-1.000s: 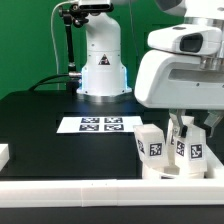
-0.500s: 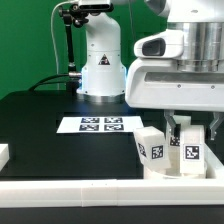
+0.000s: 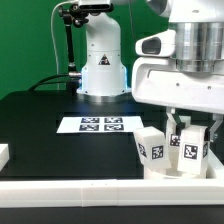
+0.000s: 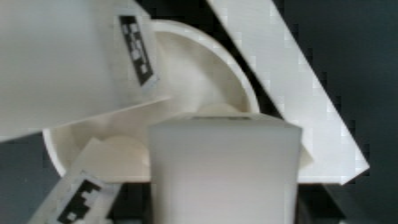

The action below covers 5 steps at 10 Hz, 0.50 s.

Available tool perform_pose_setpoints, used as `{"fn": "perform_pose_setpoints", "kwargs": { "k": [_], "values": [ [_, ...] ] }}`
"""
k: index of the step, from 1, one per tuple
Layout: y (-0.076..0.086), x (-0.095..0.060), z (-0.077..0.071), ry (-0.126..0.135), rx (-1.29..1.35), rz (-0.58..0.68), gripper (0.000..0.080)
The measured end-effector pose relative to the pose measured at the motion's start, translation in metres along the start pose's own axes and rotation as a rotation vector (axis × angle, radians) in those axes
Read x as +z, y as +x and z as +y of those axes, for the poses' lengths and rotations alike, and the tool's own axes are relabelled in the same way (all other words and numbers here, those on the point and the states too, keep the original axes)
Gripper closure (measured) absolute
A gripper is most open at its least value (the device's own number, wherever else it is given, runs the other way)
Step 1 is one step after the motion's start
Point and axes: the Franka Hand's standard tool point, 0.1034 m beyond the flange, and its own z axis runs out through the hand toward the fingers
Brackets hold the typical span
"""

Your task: Assemble stool

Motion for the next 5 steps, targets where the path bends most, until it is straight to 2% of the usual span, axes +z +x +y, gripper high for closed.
{"fn": "perform_pose_setpoints", "kwargs": {
  "k": [4, 5],
  "values": [
    [-0.0016, -0.0001, -0.0018, 0.001, 0.228, 0.000, 0.0456],
    [-0.0012, 0.0001, -0.0023, 0.010, 0.293, 0.000, 0.0456]
  ]
}}
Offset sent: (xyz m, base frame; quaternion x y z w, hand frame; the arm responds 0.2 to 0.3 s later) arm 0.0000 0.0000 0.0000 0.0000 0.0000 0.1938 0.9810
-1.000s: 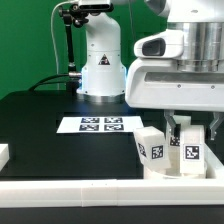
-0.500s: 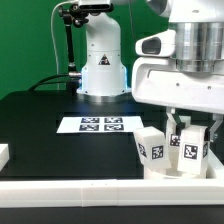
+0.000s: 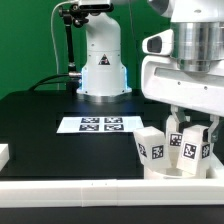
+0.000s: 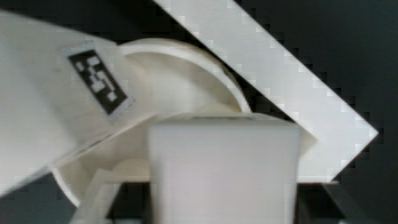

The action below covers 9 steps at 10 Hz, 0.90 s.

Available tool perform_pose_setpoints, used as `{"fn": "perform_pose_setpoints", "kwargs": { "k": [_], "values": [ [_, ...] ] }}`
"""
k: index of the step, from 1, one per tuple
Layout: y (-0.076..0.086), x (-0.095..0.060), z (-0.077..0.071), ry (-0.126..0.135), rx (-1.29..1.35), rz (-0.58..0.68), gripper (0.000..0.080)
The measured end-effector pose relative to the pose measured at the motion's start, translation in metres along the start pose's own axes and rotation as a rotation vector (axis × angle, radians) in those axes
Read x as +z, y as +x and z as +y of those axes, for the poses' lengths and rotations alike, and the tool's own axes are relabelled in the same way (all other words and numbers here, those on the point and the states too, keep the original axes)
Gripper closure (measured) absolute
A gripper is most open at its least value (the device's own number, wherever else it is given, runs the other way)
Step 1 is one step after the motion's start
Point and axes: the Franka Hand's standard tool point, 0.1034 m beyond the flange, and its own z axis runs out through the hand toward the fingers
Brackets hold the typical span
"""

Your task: Assemble stool

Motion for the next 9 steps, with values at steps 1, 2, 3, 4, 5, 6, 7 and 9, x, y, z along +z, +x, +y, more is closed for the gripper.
{"fn": "perform_pose_setpoints", "kwargs": {
  "k": [1, 2, 3, 4, 5, 6, 7, 9],
  "values": [
    [0.0026, -0.0003, -0.0020, 0.046, 0.100, -0.004, 0.0456],
    [0.0031, -0.0001, -0.0028, 0.078, 0.200, -0.011, 0.0456],
    [0.0034, 0.0003, -0.0037, 0.093, 0.242, -0.017, 0.0456],
    [0.0030, 0.0005, -0.0053, 0.115, 0.355, -0.035, 0.0456],
    [0.0028, 0.0007, -0.0072, 0.139, 0.445, -0.050, 0.0456],
    [0.0018, 0.0006, -0.0084, 0.147, 0.493, -0.057, 0.0456],
    [0.0015, 0.0004, -0.0089, 0.147, 0.555, -0.064, 0.0456],
    [0.0007, 0.0003, -0.0096, 0.148, 0.650, -0.074, 0.0456]
  ]
}}
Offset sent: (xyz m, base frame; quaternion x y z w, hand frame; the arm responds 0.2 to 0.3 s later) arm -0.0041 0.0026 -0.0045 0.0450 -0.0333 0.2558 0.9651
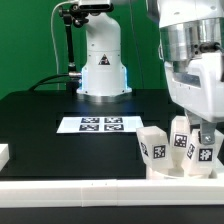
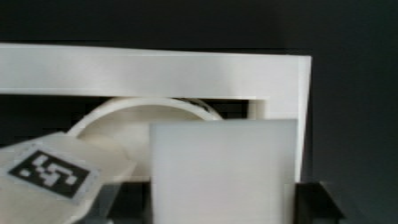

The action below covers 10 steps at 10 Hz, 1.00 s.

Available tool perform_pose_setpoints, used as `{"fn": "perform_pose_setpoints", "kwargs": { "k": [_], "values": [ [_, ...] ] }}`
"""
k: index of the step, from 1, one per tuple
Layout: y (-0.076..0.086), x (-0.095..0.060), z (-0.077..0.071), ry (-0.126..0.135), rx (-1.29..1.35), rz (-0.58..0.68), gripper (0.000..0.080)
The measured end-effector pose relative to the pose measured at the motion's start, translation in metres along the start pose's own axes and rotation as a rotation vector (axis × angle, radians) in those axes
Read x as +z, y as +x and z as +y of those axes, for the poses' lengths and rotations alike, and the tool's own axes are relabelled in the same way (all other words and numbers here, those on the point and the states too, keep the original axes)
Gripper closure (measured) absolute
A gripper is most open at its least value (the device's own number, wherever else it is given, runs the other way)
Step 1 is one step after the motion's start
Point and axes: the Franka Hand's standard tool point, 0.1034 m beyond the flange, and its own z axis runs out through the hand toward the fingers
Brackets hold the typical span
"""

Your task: Assemble stool

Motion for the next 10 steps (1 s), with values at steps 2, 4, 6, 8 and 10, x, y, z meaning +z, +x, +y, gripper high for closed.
{"fn": "perform_pose_setpoints", "kwargs": {
  "k": [2, 4, 6, 8, 10],
  "values": [
    [-0.001, 0.001, 0.000, -0.001, 0.080, -0.005, 0.0456],
    [-0.004, 0.001, 0.001, -0.001, 0.210, -0.016, 0.0456],
    [-0.006, 0.002, 0.000, 0.031, 0.353, -0.029, 0.0456],
    [-0.011, 0.002, -0.002, 0.063, 0.472, -0.054, 0.0456],
    [-0.014, 0.002, -0.001, 0.088, 0.538, -0.081, 0.0456]
  ]
}}
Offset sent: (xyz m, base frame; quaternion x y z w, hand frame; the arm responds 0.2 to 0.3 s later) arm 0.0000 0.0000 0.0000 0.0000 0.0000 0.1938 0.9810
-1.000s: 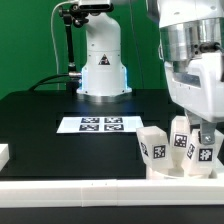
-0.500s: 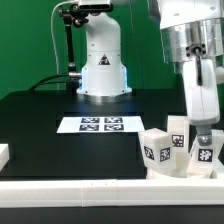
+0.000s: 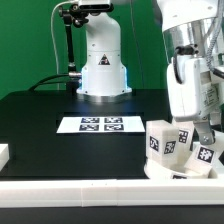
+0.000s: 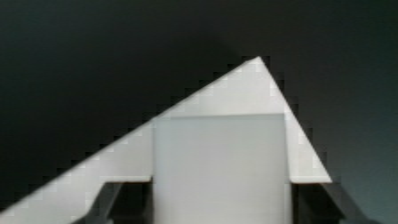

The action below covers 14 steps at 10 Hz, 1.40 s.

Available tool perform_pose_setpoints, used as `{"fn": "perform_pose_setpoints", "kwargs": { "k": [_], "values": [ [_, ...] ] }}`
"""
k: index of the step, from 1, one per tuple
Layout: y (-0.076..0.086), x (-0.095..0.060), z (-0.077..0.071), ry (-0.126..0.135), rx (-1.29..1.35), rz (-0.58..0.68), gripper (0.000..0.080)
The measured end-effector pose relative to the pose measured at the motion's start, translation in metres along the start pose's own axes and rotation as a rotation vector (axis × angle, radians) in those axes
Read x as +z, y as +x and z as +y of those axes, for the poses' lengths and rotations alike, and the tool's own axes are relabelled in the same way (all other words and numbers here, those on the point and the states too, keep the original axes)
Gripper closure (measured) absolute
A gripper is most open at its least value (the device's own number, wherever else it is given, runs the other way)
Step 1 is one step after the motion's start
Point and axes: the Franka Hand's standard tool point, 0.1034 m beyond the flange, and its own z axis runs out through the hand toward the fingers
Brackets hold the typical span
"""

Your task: Assemble stool

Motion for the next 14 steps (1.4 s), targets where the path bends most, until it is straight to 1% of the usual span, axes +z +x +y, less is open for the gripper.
{"fn": "perform_pose_setpoints", "kwargs": {
  "k": [3, 4, 5, 6, 7, 8, 9, 10, 11, 12, 14],
  "values": [
    [0.002, 0.000, -0.001, -0.003, 0.051, -0.017, 0.0456],
    [0.001, 0.000, 0.000, -0.003, 0.027, -0.017, 0.0456],
    [0.001, 0.000, 0.000, -0.003, 0.024, -0.017, 0.0373],
    [0.000, -0.001, 0.000, -0.008, 0.015, -0.016, 0.0241],
    [-0.006, -0.008, 0.001, -0.045, -0.006, -0.021, 0.0169],
    [-0.015, -0.019, -0.001, -0.049, -0.011, -0.037, 0.0169],
    [-0.024, -0.028, -0.001, -0.043, -0.014, -0.052, 0.0155],
    [-0.034, -0.033, 0.003, -0.042, -0.015, -0.063, 0.0155],
    [-0.037, -0.033, 0.007, -0.042, -0.030, -0.065, 0.0151],
    [-0.033, -0.031, 0.005, -0.042, -0.027, -0.060, 0.0151],
    [-0.033, -0.030, 0.005, -0.043, -0.027, -0.059, 0.0151]
  ]
}}
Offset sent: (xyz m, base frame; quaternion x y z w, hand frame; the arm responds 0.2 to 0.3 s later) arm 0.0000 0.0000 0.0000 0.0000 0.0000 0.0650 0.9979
